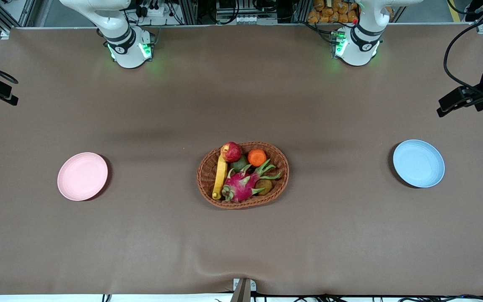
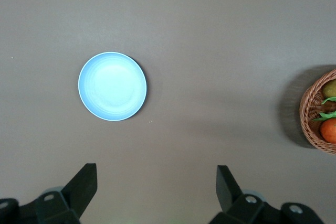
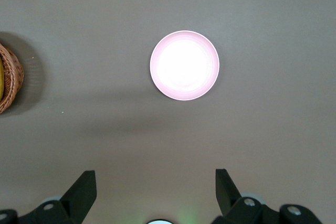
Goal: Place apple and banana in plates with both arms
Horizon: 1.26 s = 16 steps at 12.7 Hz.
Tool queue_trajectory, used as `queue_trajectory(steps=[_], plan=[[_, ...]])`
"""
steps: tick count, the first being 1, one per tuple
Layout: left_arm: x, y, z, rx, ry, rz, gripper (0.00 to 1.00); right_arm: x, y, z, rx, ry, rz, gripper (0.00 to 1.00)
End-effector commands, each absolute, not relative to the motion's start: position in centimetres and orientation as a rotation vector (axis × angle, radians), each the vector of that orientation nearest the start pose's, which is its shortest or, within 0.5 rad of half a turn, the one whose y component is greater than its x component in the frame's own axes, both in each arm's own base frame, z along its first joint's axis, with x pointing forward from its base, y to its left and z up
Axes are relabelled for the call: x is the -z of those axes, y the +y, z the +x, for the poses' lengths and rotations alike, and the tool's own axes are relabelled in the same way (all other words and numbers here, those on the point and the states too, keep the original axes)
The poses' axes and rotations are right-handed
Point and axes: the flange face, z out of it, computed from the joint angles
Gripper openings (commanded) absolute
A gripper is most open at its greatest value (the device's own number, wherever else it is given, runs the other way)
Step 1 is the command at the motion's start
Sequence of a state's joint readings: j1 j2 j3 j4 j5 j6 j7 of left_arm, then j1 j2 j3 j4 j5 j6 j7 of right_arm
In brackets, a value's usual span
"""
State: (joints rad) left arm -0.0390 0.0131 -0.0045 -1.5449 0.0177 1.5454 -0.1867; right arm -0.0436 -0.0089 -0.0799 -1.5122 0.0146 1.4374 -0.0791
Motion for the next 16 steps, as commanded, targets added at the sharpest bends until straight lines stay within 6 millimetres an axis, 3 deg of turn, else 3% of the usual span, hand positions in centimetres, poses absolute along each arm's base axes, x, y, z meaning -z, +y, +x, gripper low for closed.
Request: queue_trajectory(steps=[1, 3, 6, 11, 14, 16], plan=[[-61.2, -4.9, 56.9, -0.066, -0.154, -3.118, 1.00, -64.6, -6.6, 53.1, -0.103, 0.084, -3.120, 1.00], [-58.5, -8.9, 58.0, -0.109, -0.098, -3.114, 1.00, -64.5, -6.6, 53.1, -0.105, 0.084, -3.120, 1.00], [-54.8, -17.7, 58.7, -0.087, -0.257, -3.097, 1.00, -64.3, -6.6, 53.1, -0.110, 0.084, -3.120, 1.00], [-46.8, -36.5, 57.6, -0.046, -0.492, -3.045, 1.00, -64.0, -6.5, 53.2, -0.117, 0.084, -3.118, 1.00], [-42.6, -43.3, 56.8, 0.030, -0.709, -3.056, 1.00, -63.9, -6.5, 53.3, -0.120, 0.082, -3.118, 1.00], [-38.2, -47.6, 55.2, 0.032, -0.886, -3.012, 1.00, -63.7, -6.2, 53.4, -0.122, 0.082, -3.116, 1.00]])
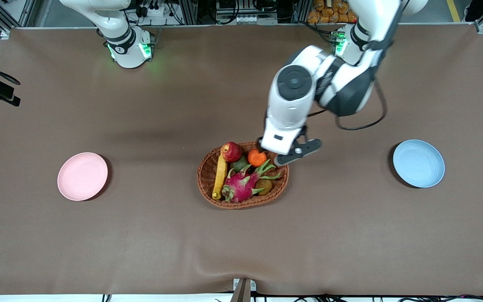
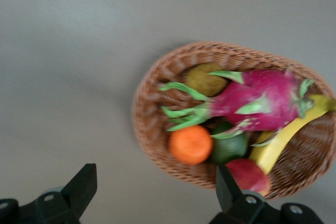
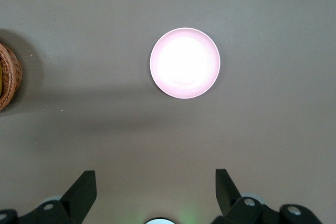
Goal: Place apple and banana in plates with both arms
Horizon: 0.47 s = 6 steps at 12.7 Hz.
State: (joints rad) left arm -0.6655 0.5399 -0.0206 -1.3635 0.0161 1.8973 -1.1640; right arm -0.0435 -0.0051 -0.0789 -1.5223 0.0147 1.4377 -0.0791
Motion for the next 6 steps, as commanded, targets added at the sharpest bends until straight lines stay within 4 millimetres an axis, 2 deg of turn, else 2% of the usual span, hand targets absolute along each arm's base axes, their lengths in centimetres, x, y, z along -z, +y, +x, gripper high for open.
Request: queue_trajectory(steps=[1, 2, 3, 6], plan=[[-36.4, -49.5, 54.7, 0.032, -0.992, -2.980, 1.00, -63.6, -6.1, 53.5, -0.127, 0.082, -3.116, 1.00], [-35.0, -51.0, 54.3, 0.035, -1.084, -2.953, 1.00, -63.6, -6.1, 53.5, -0.129, 0.082, -3.116, 1.00], [-33.8, -51.7, 54.1, 0.033, -1.151, -2.933, 1.00, -63.4, -6.1, 53.5, -0.134, 0.082, -3.116, 1.00], [-32.3, -53.3, 53.4, 0.032, -1.277, -2.914, 1.00, -63.3, -6.0, 53.6, -0.136, 0.079, -3.116, 1.00]])
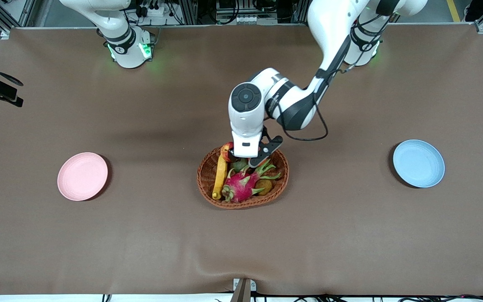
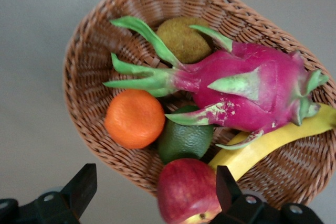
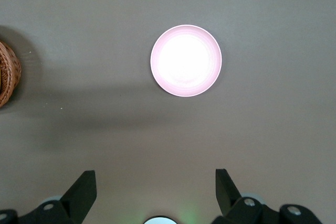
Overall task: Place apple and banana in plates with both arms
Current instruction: 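Reach the left gripper into the basket and grasp the red apple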
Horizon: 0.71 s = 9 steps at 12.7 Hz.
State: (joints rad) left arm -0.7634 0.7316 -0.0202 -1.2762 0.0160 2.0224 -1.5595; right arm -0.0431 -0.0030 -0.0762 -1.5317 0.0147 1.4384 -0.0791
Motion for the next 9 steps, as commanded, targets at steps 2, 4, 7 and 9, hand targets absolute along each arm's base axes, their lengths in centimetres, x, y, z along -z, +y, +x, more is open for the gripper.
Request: queue_trajectory(steps=[2, 4, 7, 9], plan=[[-31.0, -54.0, 53.1, 0.037, -1.333, -2.903, 1.00, -63.3, -6.0, 53.6, -0.136, 0.079, -3.116, 1.00], [-29.4, -55.0, 52.9, 0.046, -1.430, -2.896, 1.00, -63.1, -6.0, 53.6, -0.146, 0.079, -3.115, 1.00], [-27.9, -55.9, 52.1, 0.039, -1.480, -2.868, 1.00, -63.1, -6.0, 53.5, -0.146, 0.079, -3.115, 1.00], [-27.3, -56.1, 51.9, 0.030, -1.498, -2.857, 1.00, -63.1, -5.9, 53.5, -0.148, 0.079, -3.114, 1.00]])
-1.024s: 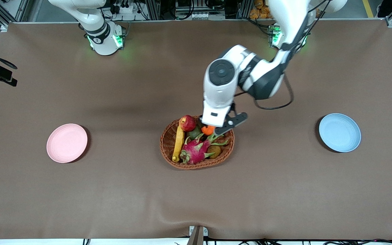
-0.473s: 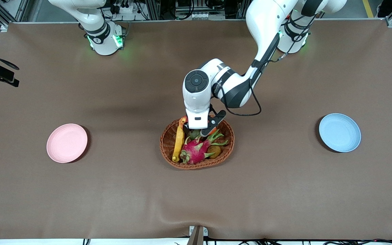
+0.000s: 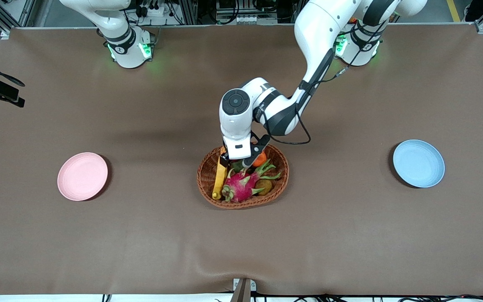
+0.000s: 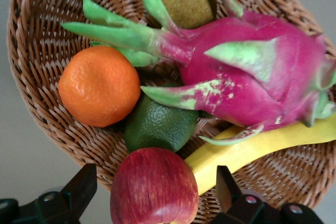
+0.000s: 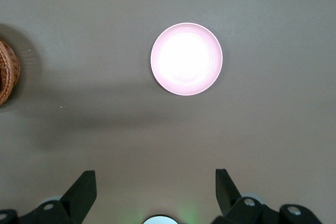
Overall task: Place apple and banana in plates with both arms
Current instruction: 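Reach the left gripper into the basket and grasp the red apple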
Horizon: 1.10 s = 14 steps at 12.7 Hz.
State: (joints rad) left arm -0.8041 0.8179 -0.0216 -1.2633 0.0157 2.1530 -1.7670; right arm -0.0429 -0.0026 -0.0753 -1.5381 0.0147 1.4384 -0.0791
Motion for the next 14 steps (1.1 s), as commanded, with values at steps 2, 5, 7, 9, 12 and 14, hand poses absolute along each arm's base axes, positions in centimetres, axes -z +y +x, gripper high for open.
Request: queue_trajectory(steps=[2, 5, 7, 9, 12, 14], plan=[[-26.4, -56.9, 51.3, 0.027, -1.514, -2.870, 1.00, -63.1, -5.9, 53.5, -0.148, 0.079, -3.114, 1.00], [-25.0, -57.0, 50.9, 0.021, -1.494, -2.859, 1.00, -63.1, -5.9, 53.4, -0.153, 0.079, -3.114, 1.00], [-24.1, -57.5, 50.0, 0.030, -1.456, -2.861, 1.00, -63.1, -5.9, 53.4, -0.153, 0.079, -3.114, 1.00], [-24.3, -57.3, 50.2, 0.036, -1.450, -2.862, 0.23, -63.1, -5.9, 53.5, -0.151, 0.079, -3.114, 1.00], [-28.0, -56.4, 51.6, 0.072, -1.455, -2.896, 0.00, -62.9, -5.9, 53.6, -0.153, 0.077, -3.114, 1.00], [-32.4, -54.8, 52.7, 0.113, -1.460, -2.886, 0.00, -62.6, -5.6, 53.7, -0.158, 0.070, -3.101, 1.00]])
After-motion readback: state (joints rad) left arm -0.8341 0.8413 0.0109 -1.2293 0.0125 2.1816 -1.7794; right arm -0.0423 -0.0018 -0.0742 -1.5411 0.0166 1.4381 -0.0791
